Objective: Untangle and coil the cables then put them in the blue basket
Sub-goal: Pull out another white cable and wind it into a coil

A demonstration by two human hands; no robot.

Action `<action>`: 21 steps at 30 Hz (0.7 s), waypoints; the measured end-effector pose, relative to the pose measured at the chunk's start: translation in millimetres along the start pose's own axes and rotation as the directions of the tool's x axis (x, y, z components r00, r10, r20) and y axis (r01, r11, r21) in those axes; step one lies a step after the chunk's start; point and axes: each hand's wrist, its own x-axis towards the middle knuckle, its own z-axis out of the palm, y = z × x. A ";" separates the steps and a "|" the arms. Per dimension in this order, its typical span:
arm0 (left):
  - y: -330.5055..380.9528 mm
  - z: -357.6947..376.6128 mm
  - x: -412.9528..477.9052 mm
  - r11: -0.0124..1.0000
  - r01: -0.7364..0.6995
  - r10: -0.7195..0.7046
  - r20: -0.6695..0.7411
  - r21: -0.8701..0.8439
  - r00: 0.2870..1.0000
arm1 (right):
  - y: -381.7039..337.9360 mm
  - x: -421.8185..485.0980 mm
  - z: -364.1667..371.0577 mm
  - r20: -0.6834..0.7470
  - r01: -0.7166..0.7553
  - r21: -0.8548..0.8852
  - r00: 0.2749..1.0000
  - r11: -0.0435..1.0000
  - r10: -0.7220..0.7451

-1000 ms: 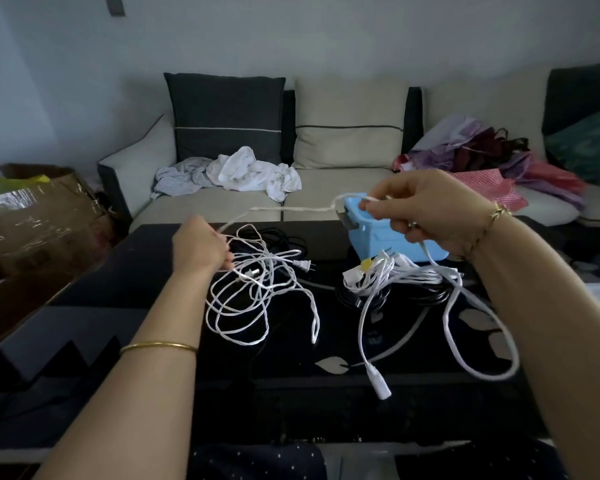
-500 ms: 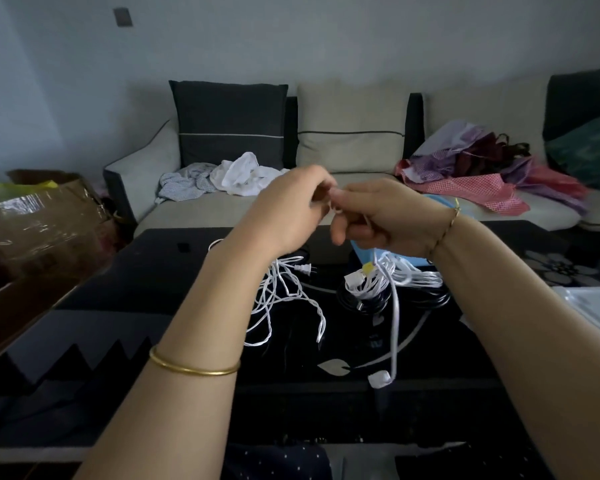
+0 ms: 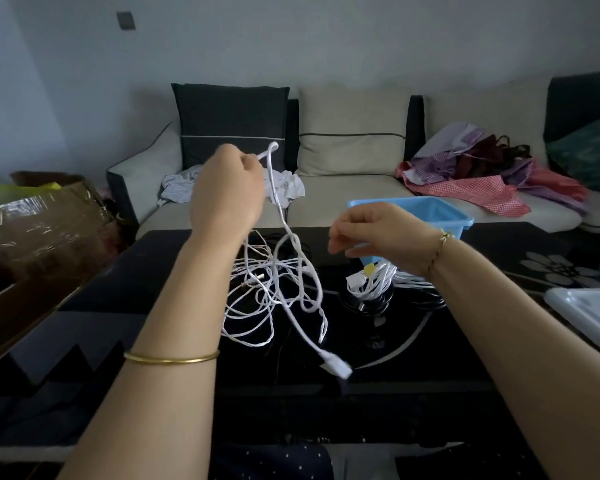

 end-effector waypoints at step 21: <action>-16.9 -0.5 -1.2 0.952 0.008 0.043 -0.161 0.307 0.986 | -8.1 2.8 10.8 -0.130 0.017 -0.140 0.991 0.990 -0.036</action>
